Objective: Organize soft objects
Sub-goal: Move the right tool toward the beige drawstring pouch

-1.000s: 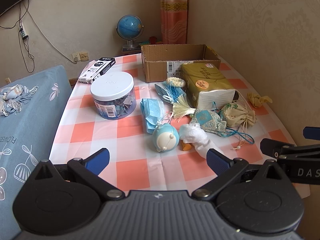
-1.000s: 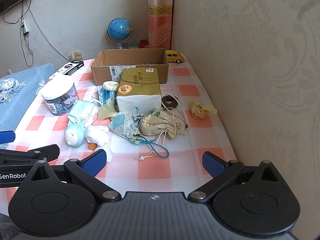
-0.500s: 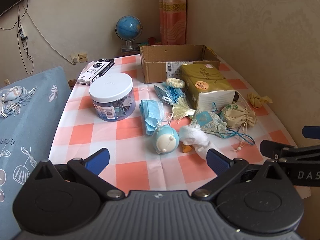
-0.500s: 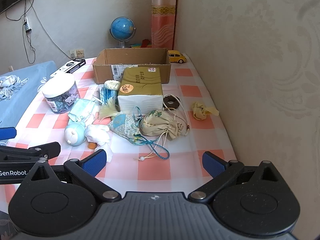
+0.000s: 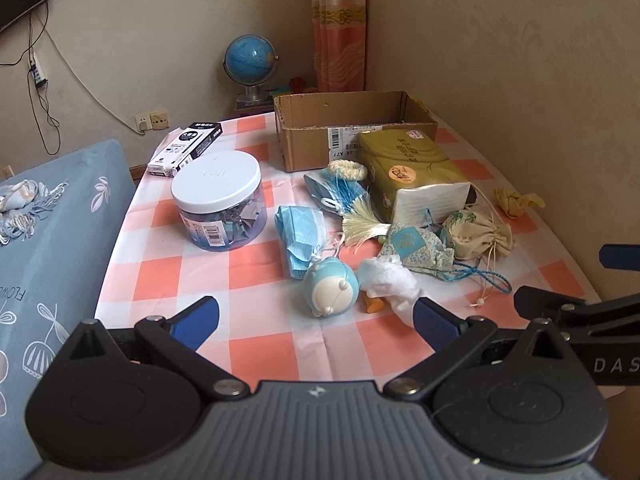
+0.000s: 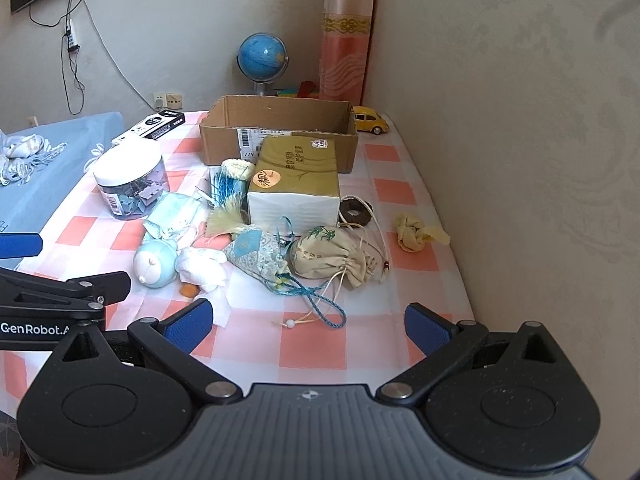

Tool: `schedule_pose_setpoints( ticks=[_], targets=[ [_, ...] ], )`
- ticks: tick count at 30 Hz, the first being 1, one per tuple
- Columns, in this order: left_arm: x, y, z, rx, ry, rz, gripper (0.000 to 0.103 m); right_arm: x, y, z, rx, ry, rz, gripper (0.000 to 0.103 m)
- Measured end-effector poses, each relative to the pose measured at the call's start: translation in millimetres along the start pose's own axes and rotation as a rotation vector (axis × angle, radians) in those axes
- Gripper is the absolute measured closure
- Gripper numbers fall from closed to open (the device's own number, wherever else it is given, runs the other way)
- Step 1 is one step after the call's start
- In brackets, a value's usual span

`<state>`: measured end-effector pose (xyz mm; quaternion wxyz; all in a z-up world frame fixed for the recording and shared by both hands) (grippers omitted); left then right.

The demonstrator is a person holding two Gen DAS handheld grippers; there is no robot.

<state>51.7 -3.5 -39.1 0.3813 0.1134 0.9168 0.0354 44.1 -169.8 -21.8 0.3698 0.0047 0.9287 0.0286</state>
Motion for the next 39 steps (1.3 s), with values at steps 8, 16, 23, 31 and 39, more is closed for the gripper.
schedule_pose_setpoints(
  ticks=[8,16,23,31,39],
  targets=[
    [-0.8,1.7,9.4,0.04,-0.012,0.026,0.001,-2.1,2.7,7.1,-0.019,-0.003,-0.032,0.0],
    [-0.1,4.5,22.1,0.09,-0.026,0.043,0.001,-4.3,-0.5,18.0,-0.072,-0.015,-0.047,0.0],
    [4.1,6.7,38.6,0.112,-0.023,0.077,0.001,-0.1,-8.5,32.6,-0.092,-0.017,-0.07,0.0],
    [4.0,7.5,59.6,0.142,-0.025,0.079,0.003,3.6,-24.1,58.8,-0.086,0.013,-0.032,0.0],
    [3.1,5.1,79.6,0.182,-0.002,0.071,0.03,4.4,-23.2,75.5,-0.112,0.032,-0.042,0.0]
  ],
)
Point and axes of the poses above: each gripper's, at about its wrist camera, not at the fingertips, and z roughly the way its jaws point, y to its left, x to its underside, the point moved 6 cm from there along z, roughly the way its jaws point, and after that the axes turned 11 degrees about z, right-handed, at the moved point
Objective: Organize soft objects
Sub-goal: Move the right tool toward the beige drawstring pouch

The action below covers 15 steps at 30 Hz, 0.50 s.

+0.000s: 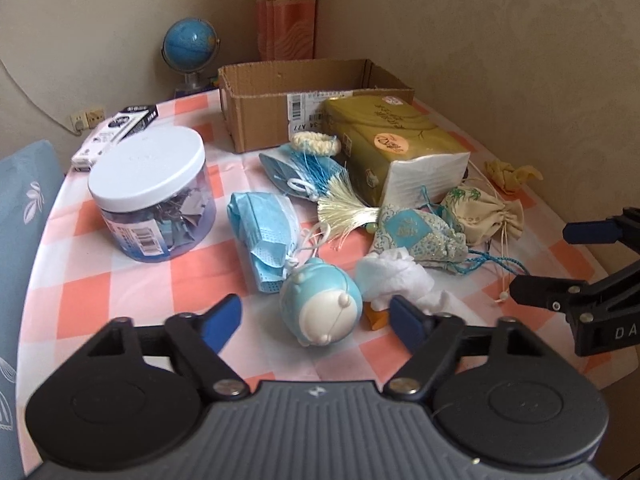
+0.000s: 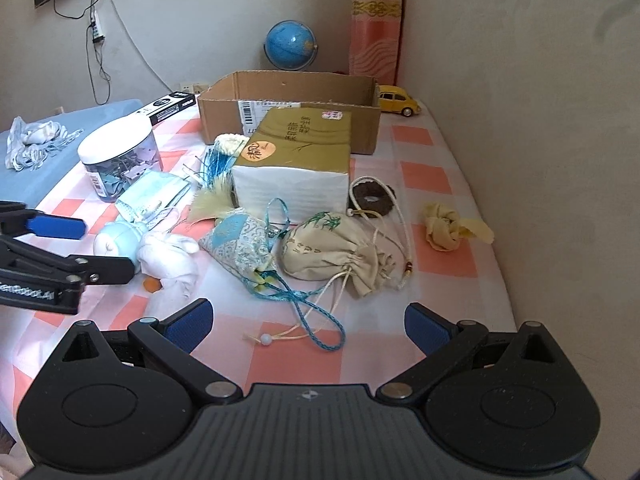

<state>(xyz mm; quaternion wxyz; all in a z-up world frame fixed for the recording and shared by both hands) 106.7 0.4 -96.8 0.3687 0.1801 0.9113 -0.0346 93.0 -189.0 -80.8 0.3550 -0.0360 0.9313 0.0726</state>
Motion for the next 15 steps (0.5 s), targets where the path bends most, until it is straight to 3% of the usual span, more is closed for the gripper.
schedule_pose_setpoints(
  ticks=[10,11,12,15],
  targets=[
    [1.2,4.3,12.4,0.023,0.012,-0.028,0.045,-0.8,5.2,4.6,-0.027,0.0,-0.012,0.0],
    [1.1,4.8,12.6,0.027,0.012,-0.031,0.055,-1.0,4.9,4.6,-0.026,-0.001,-0.013,0.0],
    [1.3,5.3,12.6,0.037,0.012,-0.036,0.058,-1.3,4.7,4.4,-0.023,-0.001,-0.015,0.0],
    [2.0,6.9,10.3,0.036,0.014,-0.041,0.058,-3.5,2.8,3.9,-0.014,-0.011,-0.014,0.0]
  ],
)
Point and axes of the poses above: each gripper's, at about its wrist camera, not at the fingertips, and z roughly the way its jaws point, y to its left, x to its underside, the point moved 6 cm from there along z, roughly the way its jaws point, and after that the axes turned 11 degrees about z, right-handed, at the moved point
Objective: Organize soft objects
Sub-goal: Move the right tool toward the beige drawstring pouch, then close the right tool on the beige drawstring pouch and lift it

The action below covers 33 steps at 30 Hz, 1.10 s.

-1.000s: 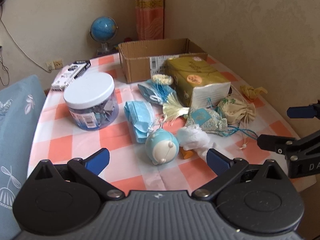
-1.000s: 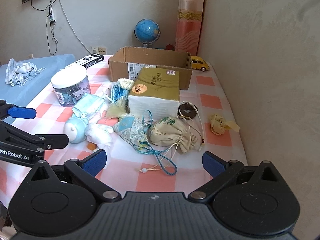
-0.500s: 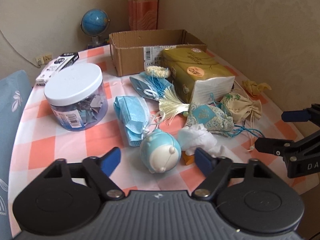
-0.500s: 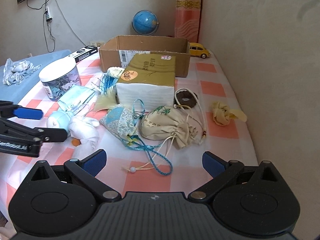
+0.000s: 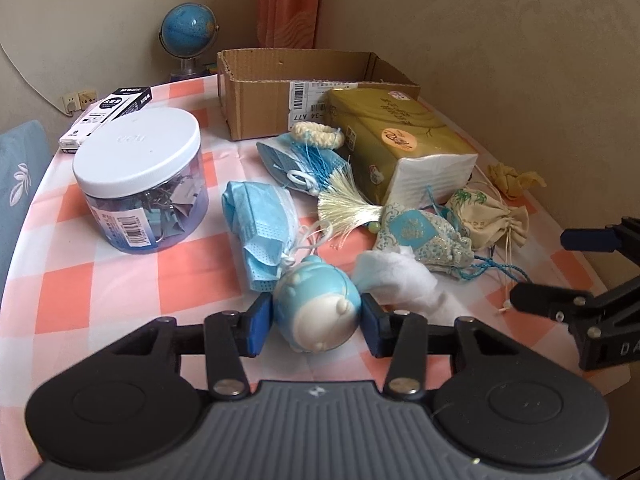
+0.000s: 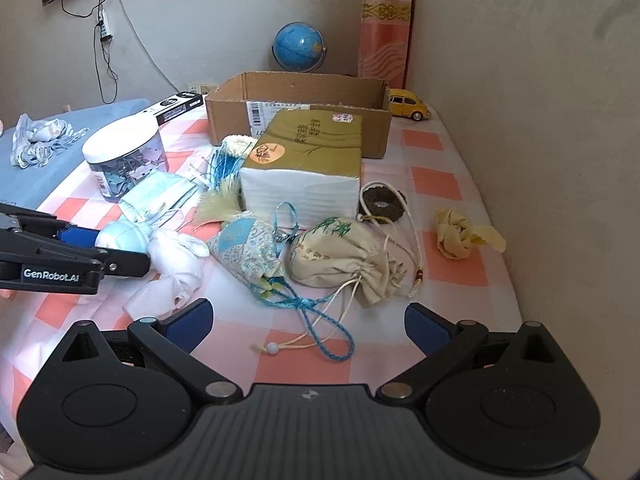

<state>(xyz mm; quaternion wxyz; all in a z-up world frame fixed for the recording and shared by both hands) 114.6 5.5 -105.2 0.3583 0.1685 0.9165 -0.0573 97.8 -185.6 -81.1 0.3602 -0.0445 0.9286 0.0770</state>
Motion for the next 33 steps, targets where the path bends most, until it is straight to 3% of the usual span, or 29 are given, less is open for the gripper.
schedule_pose_setpoints(
  ticks=[9,16,33],
  targets=[
    [2.7,5.6,-8.2,-0.016,-0.001,0.005,0.058,-16.1,-9.5,9.4,0.051,-0.029,0.029,0.003],
    [3.4,7.2,-5.4,-0.001,0.0,-0.007,0.058,-26.8,-13.4,30.3,0.101,-0.009,0.023,0.015],
    [1.4,10.0,1.6,0.024,-0.001,-0.018,0.057,-33.2,-6.3,60.8,0.099,0.025,0.003,0.015]
  ],
)
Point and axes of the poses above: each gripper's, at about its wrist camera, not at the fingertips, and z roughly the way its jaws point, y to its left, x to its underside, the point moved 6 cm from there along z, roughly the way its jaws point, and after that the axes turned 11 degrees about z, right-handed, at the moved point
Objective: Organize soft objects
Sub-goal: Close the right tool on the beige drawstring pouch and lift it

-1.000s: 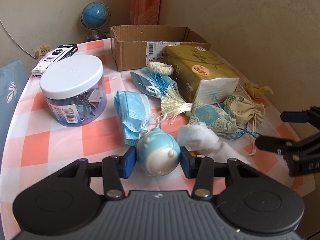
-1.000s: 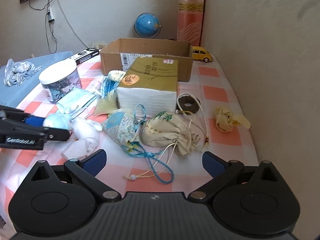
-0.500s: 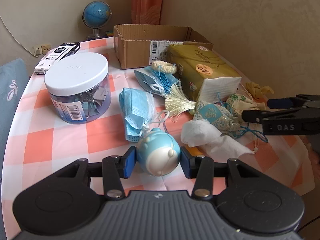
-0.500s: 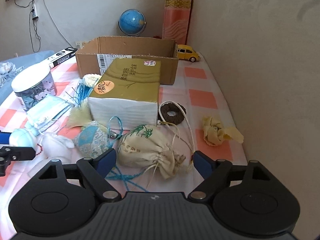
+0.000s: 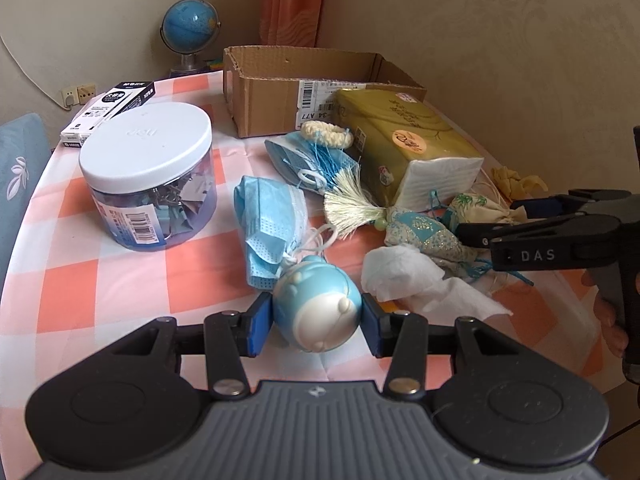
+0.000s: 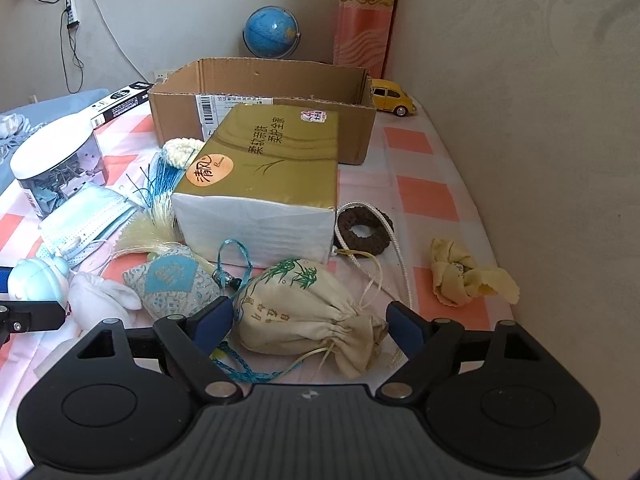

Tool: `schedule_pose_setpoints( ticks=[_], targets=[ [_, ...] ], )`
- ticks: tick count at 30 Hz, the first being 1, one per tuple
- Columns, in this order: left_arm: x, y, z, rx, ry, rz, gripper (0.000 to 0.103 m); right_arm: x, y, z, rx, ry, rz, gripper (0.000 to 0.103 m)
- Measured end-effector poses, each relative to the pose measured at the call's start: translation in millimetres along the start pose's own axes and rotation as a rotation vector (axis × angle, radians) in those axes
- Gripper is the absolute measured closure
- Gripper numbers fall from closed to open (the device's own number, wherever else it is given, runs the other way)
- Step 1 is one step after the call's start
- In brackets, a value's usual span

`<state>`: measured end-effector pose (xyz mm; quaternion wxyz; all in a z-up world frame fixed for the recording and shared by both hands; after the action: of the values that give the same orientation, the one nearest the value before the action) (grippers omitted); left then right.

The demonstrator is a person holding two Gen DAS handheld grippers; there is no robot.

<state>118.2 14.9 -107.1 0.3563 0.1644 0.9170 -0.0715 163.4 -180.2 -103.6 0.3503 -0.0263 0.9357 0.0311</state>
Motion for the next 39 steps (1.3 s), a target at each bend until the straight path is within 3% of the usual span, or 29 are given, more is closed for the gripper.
schedule_pose_setpoints(
  ticks=[28,39],
  targets=[
    [-1.2,0.6,4.9,0.002,0.011,-0.002,0.056,2.3,-3.0,8.8,-0.008,0.044,0.031,0.011],
    [-0.8,3.4,-0.4,0.019,0.02,0.005,0.058,-1.2,-4.1,-7.5,0.015,0.001,0.03,0.022]
  ],
)
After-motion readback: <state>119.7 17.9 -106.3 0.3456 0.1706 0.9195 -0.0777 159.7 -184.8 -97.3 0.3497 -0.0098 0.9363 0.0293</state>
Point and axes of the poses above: each gripper's, at about its wrist camera, not at the fingertips, and z roughly the way its jaws point, y to its left, x to its underside, the point moved 6 cm from there along z, roughly the way its jaws point, and after that the axes turned 11 degrees about z, right-handed, at the moved point
